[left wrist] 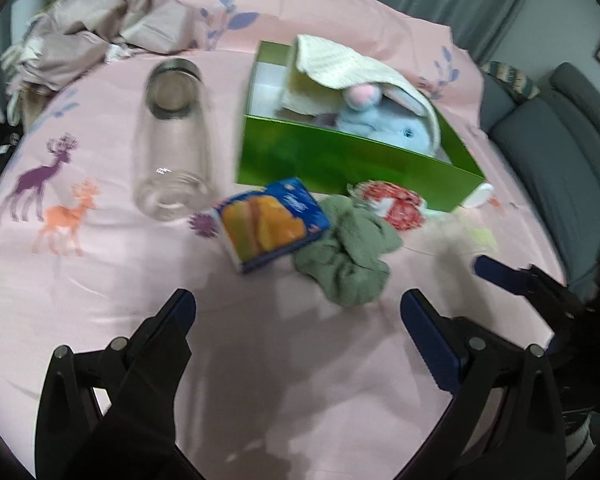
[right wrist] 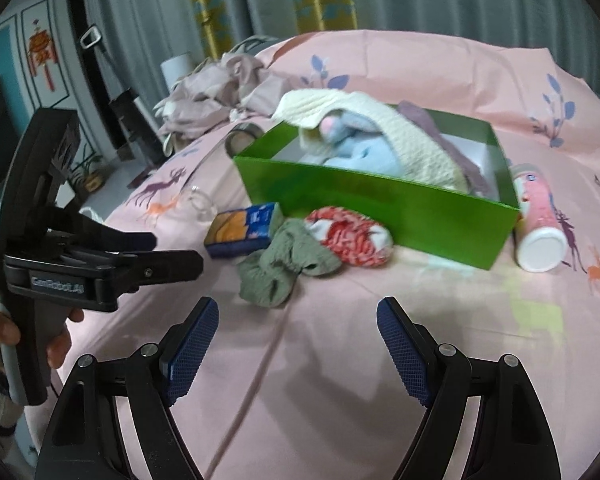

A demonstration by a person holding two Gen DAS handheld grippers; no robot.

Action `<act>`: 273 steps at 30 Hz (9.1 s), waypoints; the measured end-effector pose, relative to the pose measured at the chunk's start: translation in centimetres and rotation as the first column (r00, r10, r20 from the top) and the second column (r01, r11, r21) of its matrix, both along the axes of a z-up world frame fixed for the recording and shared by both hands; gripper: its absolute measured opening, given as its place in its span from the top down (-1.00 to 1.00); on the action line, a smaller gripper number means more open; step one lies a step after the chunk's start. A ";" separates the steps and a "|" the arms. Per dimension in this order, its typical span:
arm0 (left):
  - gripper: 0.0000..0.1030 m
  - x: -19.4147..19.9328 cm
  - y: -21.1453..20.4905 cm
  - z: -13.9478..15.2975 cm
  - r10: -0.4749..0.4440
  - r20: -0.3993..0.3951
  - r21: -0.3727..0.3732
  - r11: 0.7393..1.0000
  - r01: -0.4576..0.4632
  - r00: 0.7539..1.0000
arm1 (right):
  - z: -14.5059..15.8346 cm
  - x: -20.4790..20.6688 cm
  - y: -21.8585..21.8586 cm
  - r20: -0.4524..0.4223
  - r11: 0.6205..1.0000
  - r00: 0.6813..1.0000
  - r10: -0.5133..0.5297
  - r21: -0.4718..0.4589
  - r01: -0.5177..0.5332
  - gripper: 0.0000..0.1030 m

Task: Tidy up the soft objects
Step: 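Move the right gripper to the green knit cloth on the sheet, then grasp the green knit cloth with the right gripper and lift it, then carry the green knit cloth over the green box with the right gripper, then lower the green cloth into the box and open the right gripper, then withdraw the right gripper from the green box, then move the right gripper to the red-white knit cloth and grasp it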

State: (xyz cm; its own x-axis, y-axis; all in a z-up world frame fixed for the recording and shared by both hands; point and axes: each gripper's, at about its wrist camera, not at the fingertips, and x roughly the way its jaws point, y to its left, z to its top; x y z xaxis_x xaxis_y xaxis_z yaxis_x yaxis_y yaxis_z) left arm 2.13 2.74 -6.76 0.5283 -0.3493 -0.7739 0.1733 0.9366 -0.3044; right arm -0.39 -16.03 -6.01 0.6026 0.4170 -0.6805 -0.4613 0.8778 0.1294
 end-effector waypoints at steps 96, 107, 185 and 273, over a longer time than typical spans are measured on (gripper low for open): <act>0.63 -1.7 -5.6 7.2 -0.148 0.187 -0.057 0.985 0.161 0.971 | 5.4 0.2 -1.9 0.040 0.923 0.998 0.049 0.380 -0.060 0.77; 0.63 -0.4 -6.7 7.2 -0.158 0.184 -0.045 0.985 0.169 0.970 | 5.5 1.0 -3.0 0.046 0.919 0.998 0.038 0.392 -0.053 0.77; -0.98 15.1 -4.2 9.0 0.039 0.076 0.046 0.998 -0.042 0.996 | 7.1 13.7 -7.5 0.035 0.946 0.968 -0.247 0.224 0.233 -0.49; -0.50 6.3 -7.5 -0.1 -0.147 -0.026 -0.119 0.983 0.143 0.989 | -3.1 6.0 -2.0 -0.120 0.992 0.986 -0.114 0.042 0.120 -0.49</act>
